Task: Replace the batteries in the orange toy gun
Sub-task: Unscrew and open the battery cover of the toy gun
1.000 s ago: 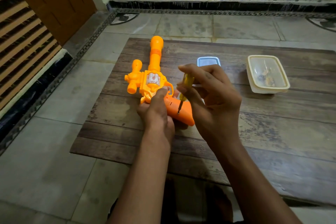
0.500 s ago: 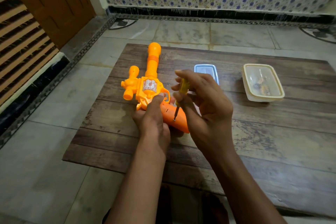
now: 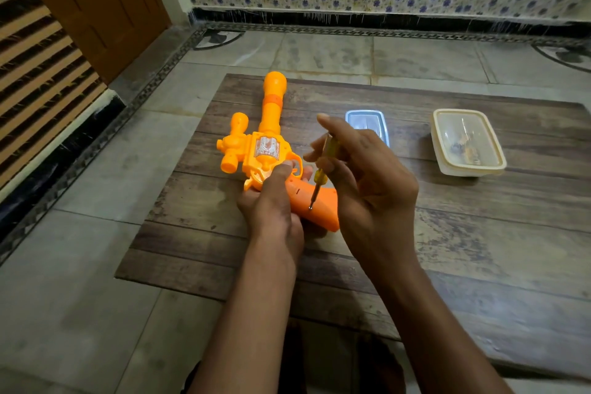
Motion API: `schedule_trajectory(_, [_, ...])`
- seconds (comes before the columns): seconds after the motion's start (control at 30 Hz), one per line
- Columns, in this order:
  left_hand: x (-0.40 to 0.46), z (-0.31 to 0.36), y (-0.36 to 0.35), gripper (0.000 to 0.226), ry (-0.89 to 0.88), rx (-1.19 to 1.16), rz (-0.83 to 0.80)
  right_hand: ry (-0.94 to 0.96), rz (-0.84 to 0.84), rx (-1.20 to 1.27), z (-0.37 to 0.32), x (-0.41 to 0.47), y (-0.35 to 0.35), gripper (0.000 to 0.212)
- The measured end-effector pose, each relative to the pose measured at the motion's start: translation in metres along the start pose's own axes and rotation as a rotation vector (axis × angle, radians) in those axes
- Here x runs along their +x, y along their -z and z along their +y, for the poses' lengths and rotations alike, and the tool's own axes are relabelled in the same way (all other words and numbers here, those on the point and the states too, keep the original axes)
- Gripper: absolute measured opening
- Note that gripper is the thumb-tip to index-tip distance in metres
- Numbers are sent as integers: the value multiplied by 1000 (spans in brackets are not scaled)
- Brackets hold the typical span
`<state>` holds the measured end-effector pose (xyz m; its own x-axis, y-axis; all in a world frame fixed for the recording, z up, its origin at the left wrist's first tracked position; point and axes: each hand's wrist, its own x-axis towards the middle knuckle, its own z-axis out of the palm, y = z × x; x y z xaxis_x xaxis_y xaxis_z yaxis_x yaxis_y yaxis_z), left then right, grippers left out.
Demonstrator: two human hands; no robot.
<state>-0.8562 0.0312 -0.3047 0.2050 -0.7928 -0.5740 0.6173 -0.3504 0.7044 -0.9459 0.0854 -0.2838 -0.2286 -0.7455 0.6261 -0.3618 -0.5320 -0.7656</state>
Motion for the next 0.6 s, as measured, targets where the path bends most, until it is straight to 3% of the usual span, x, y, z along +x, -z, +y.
schedule_trajectory(0.2, [0, 0, 0, 43, 8, 28, 24, 14, 23, -86, -1, 1, 1, 38])
schedule_trajectory(0.33, [-3, 2, 0, 46, -16, -1, 21, -21, -3, 14, 2, -2, 1, 37])
schedule_trajectory(0.43, [-5, 2, -1, 32, -13, -19, -2, -7, 3, -38, 2, -1, 1, 34])
schedule_trajectory(0.6, [-6, 2, -1, 34, 9, -12, 5, 47, 38, -145, 2, 0, 1, 44])
